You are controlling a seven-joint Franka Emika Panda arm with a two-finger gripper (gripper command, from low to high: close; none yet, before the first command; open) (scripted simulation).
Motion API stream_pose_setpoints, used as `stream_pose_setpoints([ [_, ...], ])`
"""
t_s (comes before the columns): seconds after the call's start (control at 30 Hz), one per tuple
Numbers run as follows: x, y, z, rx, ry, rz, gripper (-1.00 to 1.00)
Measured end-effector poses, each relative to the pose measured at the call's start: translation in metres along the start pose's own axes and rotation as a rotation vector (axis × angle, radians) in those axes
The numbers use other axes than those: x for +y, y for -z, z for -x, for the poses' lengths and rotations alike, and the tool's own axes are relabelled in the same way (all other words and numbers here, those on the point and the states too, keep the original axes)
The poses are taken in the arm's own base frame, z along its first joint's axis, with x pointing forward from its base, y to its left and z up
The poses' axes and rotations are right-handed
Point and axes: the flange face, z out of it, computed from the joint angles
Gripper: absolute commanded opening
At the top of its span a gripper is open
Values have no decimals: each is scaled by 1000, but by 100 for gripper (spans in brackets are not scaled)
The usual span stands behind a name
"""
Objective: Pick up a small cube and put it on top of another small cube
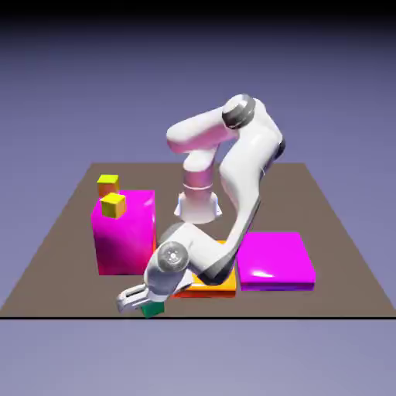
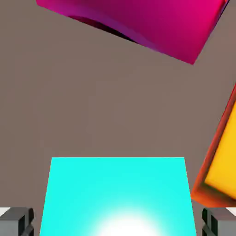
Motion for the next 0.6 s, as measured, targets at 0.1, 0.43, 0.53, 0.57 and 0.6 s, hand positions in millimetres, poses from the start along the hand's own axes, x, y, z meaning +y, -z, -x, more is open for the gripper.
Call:
stream_pose_setpoints([
  [0.1, -16, 60, -13, -6, -9, -7, -100],
  [0.43, -150, 171, -117, -6, -126, -4, -100],
  [0.53, -191, 180, -151, 21, -157, 25, -100],
  [0.57, -204, 181, -162, 33, -166, 37, -100],
  [0.6, -217, 180, -173, 47, -174, 50, -100],
])
